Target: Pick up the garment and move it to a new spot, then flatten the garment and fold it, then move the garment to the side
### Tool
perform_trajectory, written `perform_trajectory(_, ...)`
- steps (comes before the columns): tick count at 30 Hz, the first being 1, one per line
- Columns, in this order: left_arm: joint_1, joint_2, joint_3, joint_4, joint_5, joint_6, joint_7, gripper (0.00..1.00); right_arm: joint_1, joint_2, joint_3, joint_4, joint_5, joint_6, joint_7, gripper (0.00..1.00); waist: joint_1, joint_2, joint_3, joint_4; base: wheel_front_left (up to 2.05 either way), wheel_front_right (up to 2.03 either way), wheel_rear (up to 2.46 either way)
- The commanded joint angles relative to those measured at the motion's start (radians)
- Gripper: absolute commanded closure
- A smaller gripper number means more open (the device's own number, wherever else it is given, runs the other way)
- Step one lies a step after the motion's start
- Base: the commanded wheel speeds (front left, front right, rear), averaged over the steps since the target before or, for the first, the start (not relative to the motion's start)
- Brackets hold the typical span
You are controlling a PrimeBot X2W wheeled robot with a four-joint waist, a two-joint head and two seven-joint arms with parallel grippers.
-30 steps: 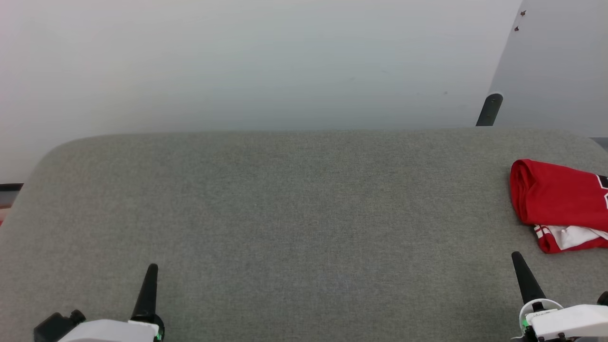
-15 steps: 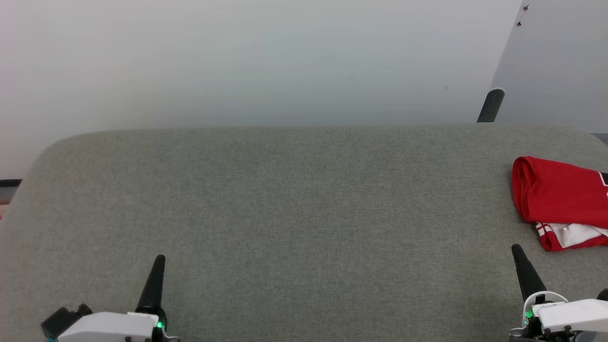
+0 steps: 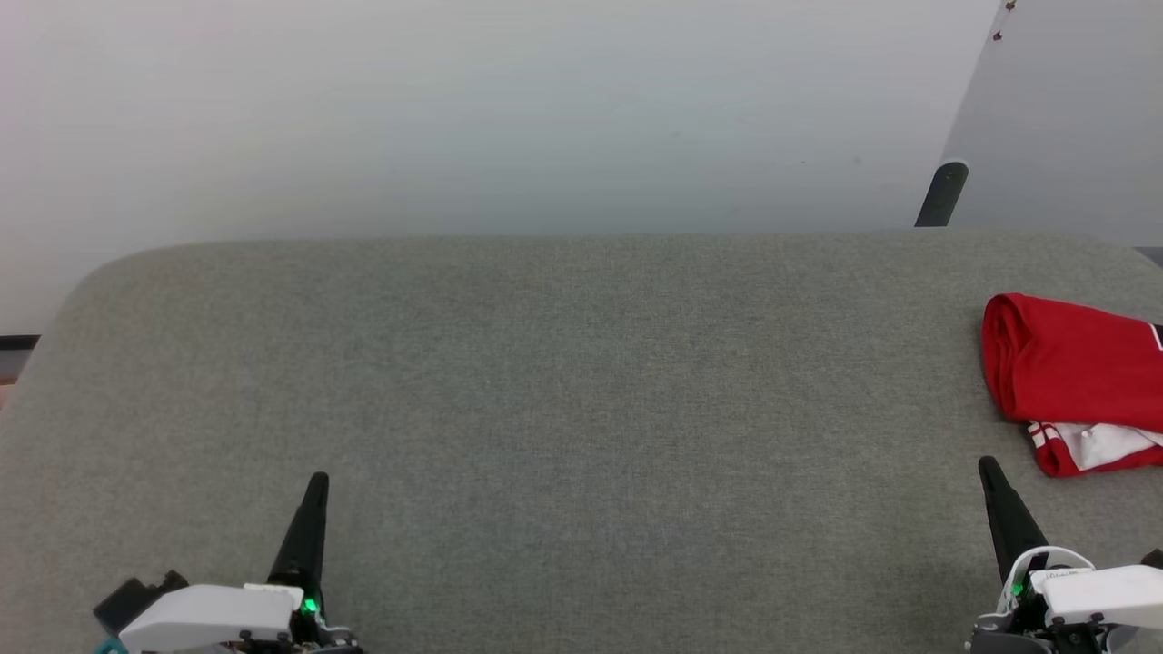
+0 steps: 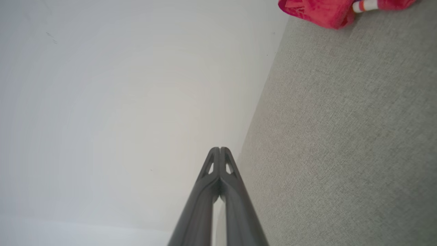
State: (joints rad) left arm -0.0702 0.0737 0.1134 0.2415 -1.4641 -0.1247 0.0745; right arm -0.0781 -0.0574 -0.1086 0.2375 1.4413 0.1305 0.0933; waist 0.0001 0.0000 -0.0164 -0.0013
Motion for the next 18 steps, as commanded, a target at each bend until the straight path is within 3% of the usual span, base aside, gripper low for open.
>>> perform_trajectory(1,-0.016,-0.001,0.002,-0.001,-0.020,-0.009,0.003,1.00,-0.017,0.002,-0.003,-0.002,0.023,0.000,0.004,1.00,-0.0001,0.0000,0.001,0.000,0.00,0.00,0.00)
perform_trajectory(18,-0.039,-0.021,0.002,0.003,-0.123,-0.008,0.034,1.00,-0.033,0.008,-0.006,0.006,0.144,0.000,0.020,1.00,-0.0001,0.0000,0.015,0.001,0.00,0.00,0.00)
